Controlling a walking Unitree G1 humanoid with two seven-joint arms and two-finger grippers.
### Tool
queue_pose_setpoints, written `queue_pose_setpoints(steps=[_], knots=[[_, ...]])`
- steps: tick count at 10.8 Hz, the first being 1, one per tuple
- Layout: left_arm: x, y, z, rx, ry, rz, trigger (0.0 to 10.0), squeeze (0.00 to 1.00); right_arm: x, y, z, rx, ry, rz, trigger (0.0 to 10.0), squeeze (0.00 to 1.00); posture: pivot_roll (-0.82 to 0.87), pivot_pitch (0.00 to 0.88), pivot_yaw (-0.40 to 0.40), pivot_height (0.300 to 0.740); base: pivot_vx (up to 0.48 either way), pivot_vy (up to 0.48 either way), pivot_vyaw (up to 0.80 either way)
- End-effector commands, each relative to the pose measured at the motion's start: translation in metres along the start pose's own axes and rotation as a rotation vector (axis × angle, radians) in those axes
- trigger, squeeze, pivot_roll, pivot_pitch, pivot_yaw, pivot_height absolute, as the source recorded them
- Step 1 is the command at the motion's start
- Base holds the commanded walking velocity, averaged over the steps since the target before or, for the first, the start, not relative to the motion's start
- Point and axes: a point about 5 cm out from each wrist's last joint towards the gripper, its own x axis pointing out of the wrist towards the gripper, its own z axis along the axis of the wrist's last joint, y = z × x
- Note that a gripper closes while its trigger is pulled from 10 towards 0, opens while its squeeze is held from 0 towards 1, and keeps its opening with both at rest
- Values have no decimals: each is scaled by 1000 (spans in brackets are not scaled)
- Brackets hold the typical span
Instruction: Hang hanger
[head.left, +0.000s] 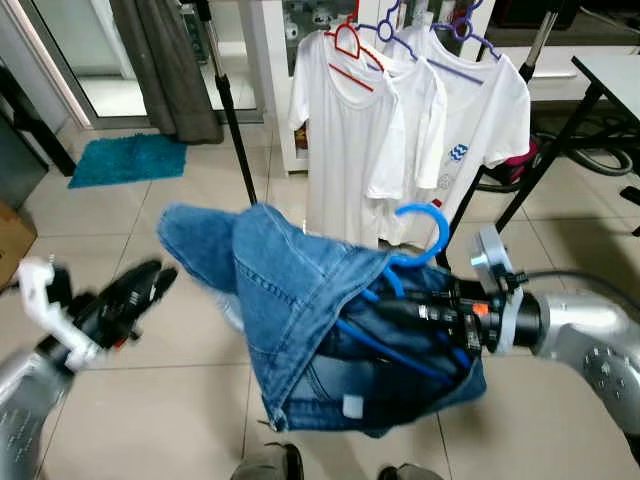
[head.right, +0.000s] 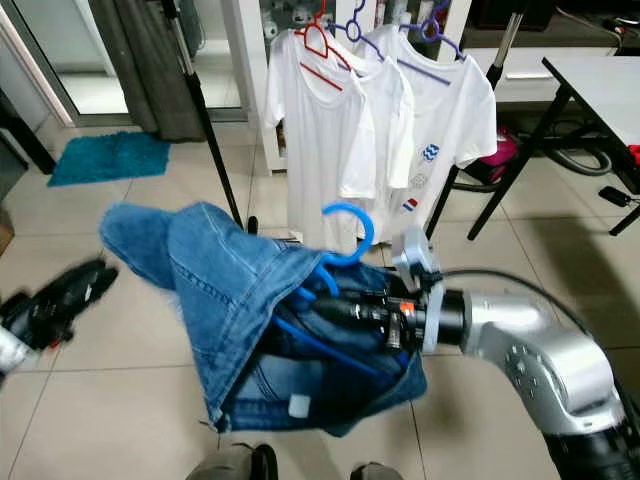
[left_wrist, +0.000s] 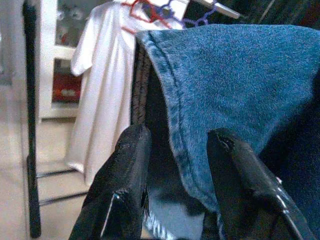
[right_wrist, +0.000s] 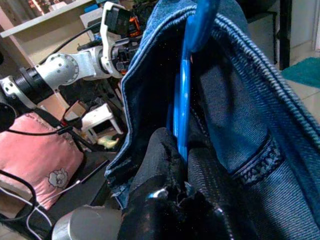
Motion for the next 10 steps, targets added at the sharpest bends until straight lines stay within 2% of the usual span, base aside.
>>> queue_pose_setpoints(steps=[1, 3, 4, 10], knots=[[5, 4, -2, -2, 18, 4, 10000, 0, 1, 1, 4, -21, -14, 22, 10000, 0, -28, 104, 80, 740, 0, 0, 0], [22, 8, -2, -43, 13, -42, 10000, 0, 0, 3, 4, -24, -15, 25, 10000, 0, -41, 103, 94, 740, 0, 0, 0], [27, 2, 1, -64, -9, -88, 0, 0, -1, 3, 3, -24, -17, 17, 10000, 0, -44, 102, 101, 740, 0, 0, 0], [24, 6, 2, -93, -45, -90, 0, 0, 1, 2, 3, -24, -21, 22, 10000, 0, -38, 97, 99, 740, 0, 0, 0]])
